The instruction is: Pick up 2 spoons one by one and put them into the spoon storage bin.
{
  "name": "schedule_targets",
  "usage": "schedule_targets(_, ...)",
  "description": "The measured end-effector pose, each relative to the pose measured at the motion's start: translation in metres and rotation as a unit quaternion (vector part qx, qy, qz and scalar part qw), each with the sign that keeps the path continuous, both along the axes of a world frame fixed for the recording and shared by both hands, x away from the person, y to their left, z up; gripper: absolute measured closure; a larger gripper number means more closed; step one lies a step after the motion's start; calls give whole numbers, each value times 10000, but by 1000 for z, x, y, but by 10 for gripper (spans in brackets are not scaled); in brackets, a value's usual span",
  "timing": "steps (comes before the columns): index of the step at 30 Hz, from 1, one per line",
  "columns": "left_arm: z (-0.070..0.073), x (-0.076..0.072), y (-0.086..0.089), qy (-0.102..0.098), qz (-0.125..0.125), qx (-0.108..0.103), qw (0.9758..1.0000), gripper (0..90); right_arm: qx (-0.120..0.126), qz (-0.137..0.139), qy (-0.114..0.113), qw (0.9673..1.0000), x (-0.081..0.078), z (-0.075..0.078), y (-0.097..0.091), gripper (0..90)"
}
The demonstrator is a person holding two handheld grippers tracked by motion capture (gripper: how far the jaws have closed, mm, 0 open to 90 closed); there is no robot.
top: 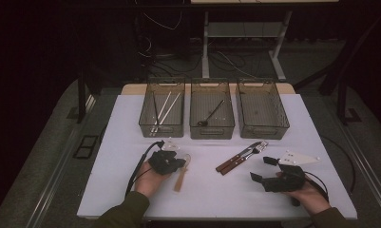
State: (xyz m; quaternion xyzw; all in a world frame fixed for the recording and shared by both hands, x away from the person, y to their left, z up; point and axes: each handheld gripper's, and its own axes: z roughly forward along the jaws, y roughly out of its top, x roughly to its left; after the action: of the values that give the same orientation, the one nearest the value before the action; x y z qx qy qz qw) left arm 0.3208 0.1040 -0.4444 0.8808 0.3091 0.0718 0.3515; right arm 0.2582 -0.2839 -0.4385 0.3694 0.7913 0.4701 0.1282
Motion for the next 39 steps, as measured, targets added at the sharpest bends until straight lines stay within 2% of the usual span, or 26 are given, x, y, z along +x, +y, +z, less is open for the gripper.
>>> schedule_targets(10, 0, -3, -33, 24, -399, -28, 9992, 894, 8, 1, 11, 10000, 0, 0, 0, 176)
schedule_targets(11, 0, -4, -36, 85, -421, -44, 9991, 894, 9, 2, 10, 10000, 0, 0, 0, 176)
schedule_targets(14, 0, -6, -44, 49, -656, -2, 9978, 894, 13, 7, 5, 10000, 0, 0, 0, 175)
schedule_targets(17, -1, -9, -51, 52, -734, -41, 9973, 894, 14, 10, 7, 10000, 0, 0, 0, 176)
schedule_targets(18, -1, -11, -52, 105, -679, -63, 9976, 894, 13, 9, 7, 10000, 0, 0, 0, 176)
schedule_targets(20, 0, -10, -50, 35, -745, -68, 9972, 893, 16, 12, 8, 10000, 0, 1, 0, 175)
schedule_targets(21, 1, -11, -49, 62, -641, -153, 9978, 893, 15, 12, 4, 10000, -1, 1, 0, 175)
schedule_targets(22, 4, -11, -45, 9, -704, -144, 9974, 892, 20, 12, 4, 10000, -1, 1, 0, 176)
schedule_targets(23, 7, -13, -41, 28, -649, -219, 9976, 887, 18, 11, 1, 10000, -1, 1, 0, 176)
schedule_targets(24, 10, -15, -36, -44, -670, -245, 9974, 858, 19, 12, -7, 10000, -1, 1, -1, 176)
schedule_targets(26, 14, -23, -27, -57, -537, -391, 9978, 822, 34, 0, -11, 10000, -1, 1, -1, 176)
schedule_targets(29, 17, -33, -11, -5, -489, -532, 9974, 732, 31, 4, -2, 10000, 0, 1, -1, 175)
schedule_targets(31, 16, -41, -2, 116, -412, -630, 9971, 675, 23, 10, 3, 10000, -1, 1, -1, 175)
schedule_targets(34, 12, -52, 4, 177, -390, -582, 9974, 617, 20, 7, -7, 10000, -1, 1, 0, 175)
schedule_targets(36, 11, -57, 5, 190, -380, -564, 9975, 611, 7, 13, 4, 10000, -1, 0, 0, 176)
schedule_targets(39, 7, -59, 2, 194, -442, -390, 9981, 611, 2, 8, 9, 10000, -1, 0, 1, 175)
